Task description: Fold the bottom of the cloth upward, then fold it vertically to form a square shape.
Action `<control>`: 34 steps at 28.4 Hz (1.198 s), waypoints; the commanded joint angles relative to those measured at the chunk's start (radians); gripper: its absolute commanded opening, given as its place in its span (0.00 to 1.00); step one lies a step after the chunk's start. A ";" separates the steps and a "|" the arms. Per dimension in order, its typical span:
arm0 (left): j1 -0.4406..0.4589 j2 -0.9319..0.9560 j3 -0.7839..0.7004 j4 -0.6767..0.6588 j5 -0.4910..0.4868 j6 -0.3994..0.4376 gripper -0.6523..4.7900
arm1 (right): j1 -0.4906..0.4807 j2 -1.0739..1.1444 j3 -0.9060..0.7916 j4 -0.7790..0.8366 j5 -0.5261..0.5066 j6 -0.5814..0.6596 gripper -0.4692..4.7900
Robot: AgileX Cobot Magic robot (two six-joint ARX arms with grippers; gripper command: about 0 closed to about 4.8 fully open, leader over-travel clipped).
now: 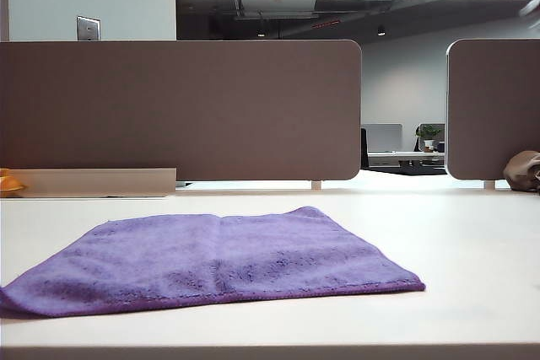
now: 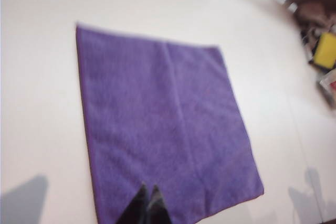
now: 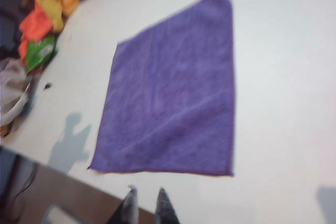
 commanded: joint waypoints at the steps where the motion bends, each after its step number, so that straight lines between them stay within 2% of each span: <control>1: 0.001 0.147 0.008 0.050 0.033 -0.002 0.11 | 0.000 0.178 0.047 0.084 -0.106 0.001 0.29; 2: 0.001 0.232 0.020 0.058 0.038 -0.001 0.11 | 0.000 0.295 0.084 0.092 -0.117 0.000 0.37; 3: 0.001 0.268 0.026 0.063 0.037 0.005 0.11 | 0.000 0.342 0.100 0.093 -0.117 -0.004 0.39; 6: 0.000 0.344 0.040 0.066 0.038 0.048 0.11 | 0.000 0.492 0.152 0.093 -0.122 -0.006 0.39; 10: -0.002 0.391 0.039 0.064 0.043 0.048 0.12 | 0.010 0.620 0.187 0.093 -0.121 -0.019 0.39; 12: -0.006 0.405 0.039 0.058 0.068 0.048 0.12 | 0.033 0.669 0.189 0.103 -0.122 -0.024 0.39; 13: -0.020 0.416 0.039 0.053 0.115 0.048 0.12 | 0.056 0.713 0.188 0.105 -0.119 -0.034 0.42; 15: -0.072 0.425 0.039 0.045 0.147 0.048 0.12 | 0.100 0.766 0.188 0.109 -0.118 -0.034 0.43; 18: -0.135 0.438 0.037 0.031 0.102 0.048 0.28 | 0.141 0.811 0.189 0.134 -0.110 -0.036 0.43; 19: -0.155 0.444 0.037 0.029 0.090 0.048 0.29 | 0.147 0.822 0.189 0.140 -0.105 -0.037 0.43; 22: -0.211 0.476 0.037 0.022 0.056 0.047 0.29 | 0.154 0.842 0.188 0.139 -0.069 -0.038 0.43; 26: -0.239 0.529 0.037 0.000 0.035 0.044 0.29 | 0.154 0.843 0.188 0.129 -0.028 -0.050 0.43; 32: -0.248 0.581 0.036 -0.038 -0.021 0.067 0.29 | 0.161 0.844 0.187 0.063 0.013 -0.096 0.43; 34: -0.248 0.582 0.036 -0.095 -0.058 0.072 0.29 | 0.162 0.846 0.187 0.037 0.013 -0.121 0.43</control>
